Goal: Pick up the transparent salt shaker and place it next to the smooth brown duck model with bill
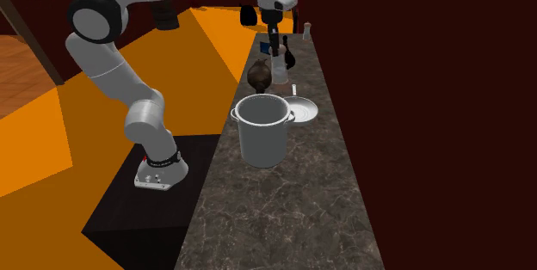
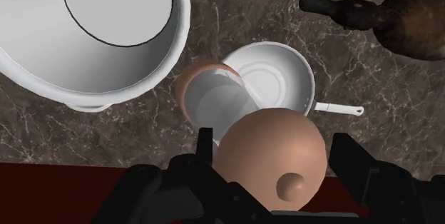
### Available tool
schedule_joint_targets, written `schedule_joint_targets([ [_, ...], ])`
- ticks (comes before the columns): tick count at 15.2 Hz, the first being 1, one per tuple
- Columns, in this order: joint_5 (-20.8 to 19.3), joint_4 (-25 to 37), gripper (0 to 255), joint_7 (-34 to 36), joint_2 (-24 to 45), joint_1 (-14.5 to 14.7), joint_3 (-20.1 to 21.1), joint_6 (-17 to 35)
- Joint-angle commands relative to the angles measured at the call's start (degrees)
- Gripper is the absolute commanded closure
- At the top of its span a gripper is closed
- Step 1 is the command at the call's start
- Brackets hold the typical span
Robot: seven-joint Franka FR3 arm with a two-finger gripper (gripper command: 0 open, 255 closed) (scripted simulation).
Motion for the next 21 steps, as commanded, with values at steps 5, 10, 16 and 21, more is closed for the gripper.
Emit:
schedule_joint_targets([
  [5, 0.98, -4.75, 255, 7.55, -5.73, 2.77, 4.98, 0.18],
  [10, 2.24, -7.33, 255, 13.87, -9.04, 4.98, 9.51, 0.48],
  [16, 3.85, -8.28, 255, 21.81, -11.17, 7.48, 15.45, 0.71],
  [21, 4.44, -12.01, 255, 22.41, -12.11, 7.97, 16.43, 3.69],
])
